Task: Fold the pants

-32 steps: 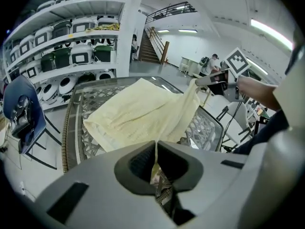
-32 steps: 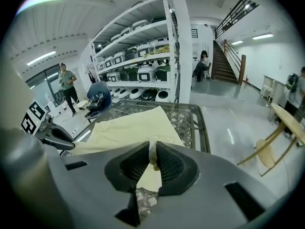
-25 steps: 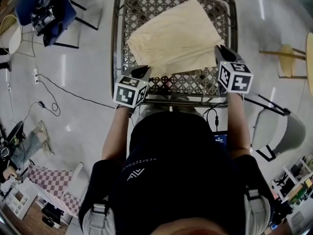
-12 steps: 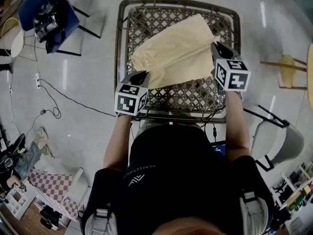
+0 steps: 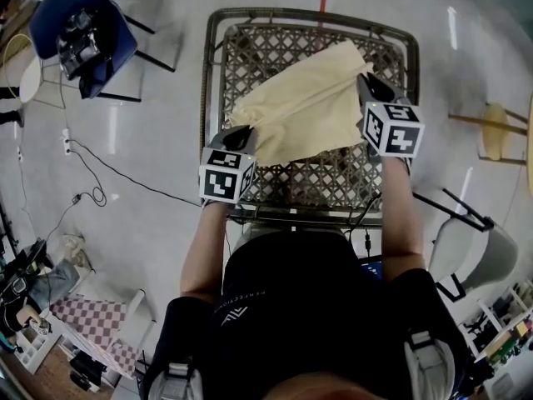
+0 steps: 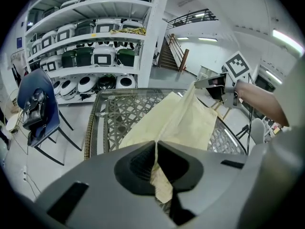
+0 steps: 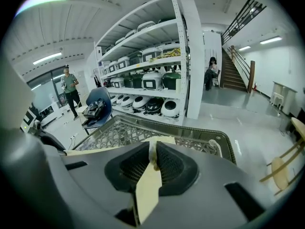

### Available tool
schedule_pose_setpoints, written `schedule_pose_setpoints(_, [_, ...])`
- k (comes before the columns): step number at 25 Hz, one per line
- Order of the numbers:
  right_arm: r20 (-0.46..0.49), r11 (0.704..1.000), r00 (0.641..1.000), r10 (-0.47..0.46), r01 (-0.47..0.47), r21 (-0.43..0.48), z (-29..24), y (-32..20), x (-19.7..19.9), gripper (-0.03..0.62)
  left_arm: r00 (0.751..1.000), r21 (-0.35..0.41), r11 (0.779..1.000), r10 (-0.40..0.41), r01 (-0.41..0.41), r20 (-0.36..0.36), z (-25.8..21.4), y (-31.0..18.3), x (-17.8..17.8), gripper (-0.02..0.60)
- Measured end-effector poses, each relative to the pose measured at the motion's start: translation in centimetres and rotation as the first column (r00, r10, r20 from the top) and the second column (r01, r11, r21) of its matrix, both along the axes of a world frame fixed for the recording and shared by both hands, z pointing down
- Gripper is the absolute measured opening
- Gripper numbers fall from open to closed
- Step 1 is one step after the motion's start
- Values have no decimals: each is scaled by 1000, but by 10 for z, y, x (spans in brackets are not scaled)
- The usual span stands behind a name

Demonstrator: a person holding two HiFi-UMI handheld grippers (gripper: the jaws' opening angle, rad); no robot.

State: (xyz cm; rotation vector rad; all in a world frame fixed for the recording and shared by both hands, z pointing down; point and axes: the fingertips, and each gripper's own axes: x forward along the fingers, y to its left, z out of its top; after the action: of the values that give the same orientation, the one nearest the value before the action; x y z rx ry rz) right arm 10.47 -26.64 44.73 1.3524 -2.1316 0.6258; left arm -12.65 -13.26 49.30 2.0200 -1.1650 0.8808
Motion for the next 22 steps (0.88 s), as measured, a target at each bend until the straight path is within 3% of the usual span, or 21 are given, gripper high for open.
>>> schedule_pose_setpoints(22, [111,996,990,91,-88,-30,67,-47,-17,60,992,-4,998,-56,57,111,44,-50,-23,19])
